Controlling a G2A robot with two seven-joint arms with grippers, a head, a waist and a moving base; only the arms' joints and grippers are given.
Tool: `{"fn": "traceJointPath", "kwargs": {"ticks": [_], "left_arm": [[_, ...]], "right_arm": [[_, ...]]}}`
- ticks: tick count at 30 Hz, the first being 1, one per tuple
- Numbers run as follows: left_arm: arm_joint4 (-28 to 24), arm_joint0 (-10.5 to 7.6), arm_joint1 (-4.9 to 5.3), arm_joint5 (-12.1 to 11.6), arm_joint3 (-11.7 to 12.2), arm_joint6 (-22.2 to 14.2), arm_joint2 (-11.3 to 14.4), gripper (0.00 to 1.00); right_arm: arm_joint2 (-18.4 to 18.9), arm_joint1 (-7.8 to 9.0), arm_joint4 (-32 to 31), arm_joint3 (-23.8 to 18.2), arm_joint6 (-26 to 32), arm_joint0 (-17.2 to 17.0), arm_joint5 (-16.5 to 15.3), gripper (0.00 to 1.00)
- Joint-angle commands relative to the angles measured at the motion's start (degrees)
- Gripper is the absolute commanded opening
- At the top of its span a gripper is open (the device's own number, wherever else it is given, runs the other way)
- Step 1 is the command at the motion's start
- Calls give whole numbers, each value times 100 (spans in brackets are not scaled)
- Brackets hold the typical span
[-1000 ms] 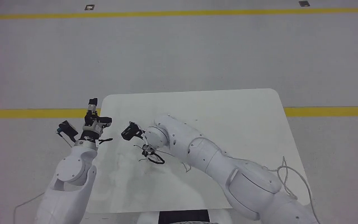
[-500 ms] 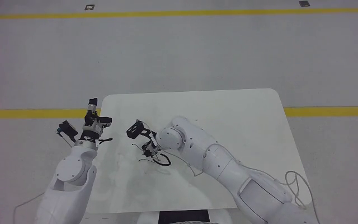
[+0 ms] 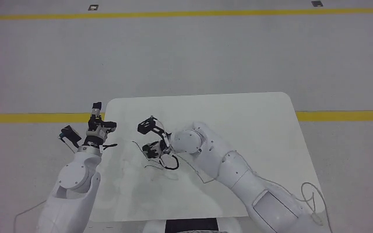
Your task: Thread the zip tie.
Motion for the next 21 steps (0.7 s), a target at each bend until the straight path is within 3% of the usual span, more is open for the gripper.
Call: {"fn": "traceJointPath", "kwargs": {"ticks": [1,8,16,21], "left_arm": [[0,0,0,0,0,0,0,100],[0,0,0,0,0,0,0,100],[0,0,0,0,0,0,0,100],[0,0,0,0,0,0,0,100]], "right_arm": [[145,57,262,-75,86,-85,-21,0],[439,226,1309,-244,286,-297,-21,0],[728,386,3179,-436,1111,-460,-21,0],[728,386,3179,-436,1111,-460,-21,0]]}}
